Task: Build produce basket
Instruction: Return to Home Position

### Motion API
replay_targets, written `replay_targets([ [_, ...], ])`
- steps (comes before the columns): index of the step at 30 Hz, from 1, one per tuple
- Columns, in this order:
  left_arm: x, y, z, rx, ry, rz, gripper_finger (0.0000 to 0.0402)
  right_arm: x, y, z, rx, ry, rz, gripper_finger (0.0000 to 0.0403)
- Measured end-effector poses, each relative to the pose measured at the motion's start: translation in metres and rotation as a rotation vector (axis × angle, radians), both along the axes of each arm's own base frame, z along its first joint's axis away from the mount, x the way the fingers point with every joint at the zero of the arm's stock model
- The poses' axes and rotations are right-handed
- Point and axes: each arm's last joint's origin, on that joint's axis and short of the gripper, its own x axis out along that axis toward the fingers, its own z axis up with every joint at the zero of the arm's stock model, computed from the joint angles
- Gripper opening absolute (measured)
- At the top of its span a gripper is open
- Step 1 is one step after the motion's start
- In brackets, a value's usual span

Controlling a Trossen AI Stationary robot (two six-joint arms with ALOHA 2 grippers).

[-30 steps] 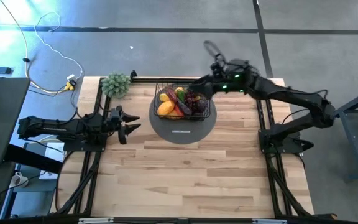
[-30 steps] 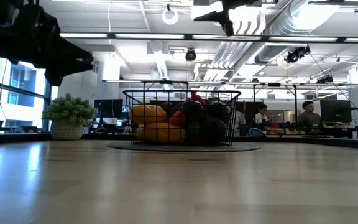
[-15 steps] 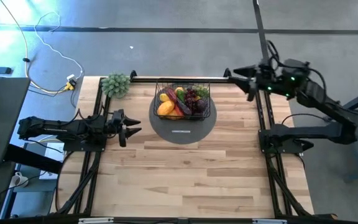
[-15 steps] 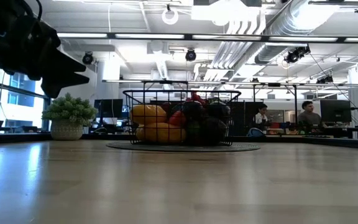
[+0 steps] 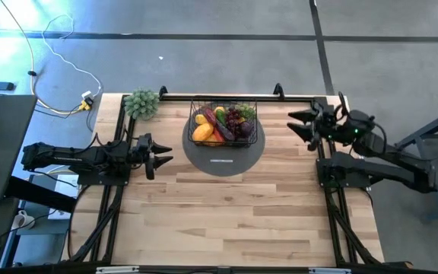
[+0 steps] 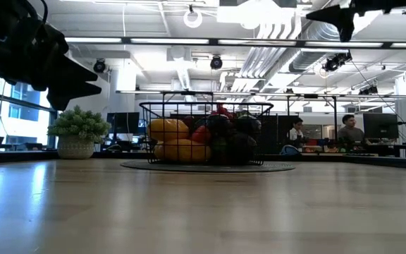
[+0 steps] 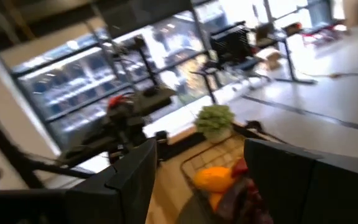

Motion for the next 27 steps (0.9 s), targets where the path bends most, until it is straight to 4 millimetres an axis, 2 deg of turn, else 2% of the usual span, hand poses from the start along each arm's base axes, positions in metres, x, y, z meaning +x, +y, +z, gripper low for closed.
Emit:
replay_targets([
  [4, 0.0, 0.0, 0.0, 0.0, 0.0, 0.001, 0.0184, -0.003, 0.003, -0.027, -0.038, -0.071, 0.064, 0.0224],
  [9, 0.0, 0.0, 0.0, 0.0, 0.0, 0.002, 0.0184, -0.007, 0.005, -0.054, -0.013, -0.077, 0.08, 0.0224],
  [17, 0.0, 0.0, 0.0, 0.0, 0.0, 0.002, 0.0184, -0.009, 0.012, -0.082, 0.002, -0.052, 0.124, 0.0224],
  [27, 0.0, 0.0, 0.0, 0.0, 0.0, 0.002, 0.0184, -0.014, 0.016, -0.118, 0.043, -0.063, 0.093, 0.0225],
])
